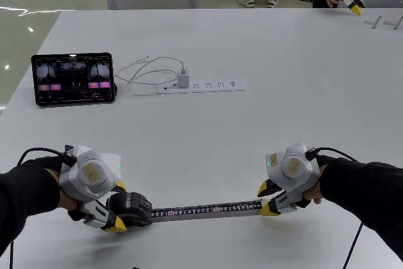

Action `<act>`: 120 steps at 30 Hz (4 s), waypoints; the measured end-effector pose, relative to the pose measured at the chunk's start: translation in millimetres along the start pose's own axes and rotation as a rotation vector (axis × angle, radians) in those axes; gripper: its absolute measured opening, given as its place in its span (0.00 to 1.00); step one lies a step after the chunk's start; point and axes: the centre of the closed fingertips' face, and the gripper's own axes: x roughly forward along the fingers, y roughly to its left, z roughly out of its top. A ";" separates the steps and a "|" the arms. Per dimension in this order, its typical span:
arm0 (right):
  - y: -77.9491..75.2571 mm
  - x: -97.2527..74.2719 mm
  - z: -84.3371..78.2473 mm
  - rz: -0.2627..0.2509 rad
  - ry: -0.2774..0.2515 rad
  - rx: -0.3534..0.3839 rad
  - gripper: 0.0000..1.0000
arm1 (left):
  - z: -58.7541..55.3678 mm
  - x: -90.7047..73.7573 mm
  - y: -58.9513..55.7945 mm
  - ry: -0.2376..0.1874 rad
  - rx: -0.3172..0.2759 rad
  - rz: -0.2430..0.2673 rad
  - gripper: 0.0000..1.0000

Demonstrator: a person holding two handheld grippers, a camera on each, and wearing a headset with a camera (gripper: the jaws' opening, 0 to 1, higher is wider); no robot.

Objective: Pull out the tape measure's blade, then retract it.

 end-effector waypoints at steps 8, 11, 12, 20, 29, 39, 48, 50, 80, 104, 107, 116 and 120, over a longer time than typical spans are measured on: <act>2.1 -2.0 -2.3 -0.004 0.012 0.006 0.26 | 1.5 -2.1 -0.8 -0.024 -0.052 -0.003 0.60; 3.4 -2.5 -1.4 -0.004 0.007 0.022 0.29 | 0.3 -2.0 -0.3 -0.027 -0.066 -0.002 0.63; 3.1 -1.9 -1.9 -0.004 0.007 0.026 0.30 | 0.1 -2.2 -0.3 -0.028 -0.072 -0.003 0.64; 2.3 -3.9 -0.4 -0.019 -0.010 0.080 0.38 | 2.3 -4.7 -0.8 -0.058 -0.141 -0.012 0.75; 0.2 -6.8 0.8 -0.039 -0.035 0.129 0.48 | 0.1 -5.5 -0.8 -0.069 -0.207 -0.006 0.88; -9.6 -12.6 -8.2 -0.119 -0.092 0.215 0.68 | -9.2 -7.5 1.7 -0.100 -0.335 0.030 0.99; -14.3 -20.7 -16.2 -0.186 -0.147 0.295 0.81 | -12.8 -14.9 11.1 -0.190 -0.441 0.097 0.99; -15.3 -23.3 -17.5 -0.195 -0.168 0.326 0.81 | -16.2 -15.9 14.0 -0.201 -0.439 0.120 0.99; -1.2 -45.7 -30.9 -0.340 -0.324 0.468 0.99 | -54.0 -44.1 16.3 -0.361 -0.598 0.369 0.99; 30.3 -72.3 -36.7 -0.431 -0.413 0.517 0.99 | -57.7 -71.5 -11.7 -0.484 -0.634 0.469 0.99; 34.2 -75.0 -35.7 -0.447 -0.423 0.516 0.99 | -61.6 -74.1 -14.7 -0.484 -0.642 0.478 0.99; 49.2 -78.7 -30.7 -0.453 -0.447 0.524 0.99 | -63.3 -79.7 -23.4 -0.499 -0.669 0.490 0.99; 57.4 -77.9 -31.1 -0.438 -0.446 0.530 0.99 | -59.3 -80.6 -28.0 -0.509 -0.669 0.490 0.99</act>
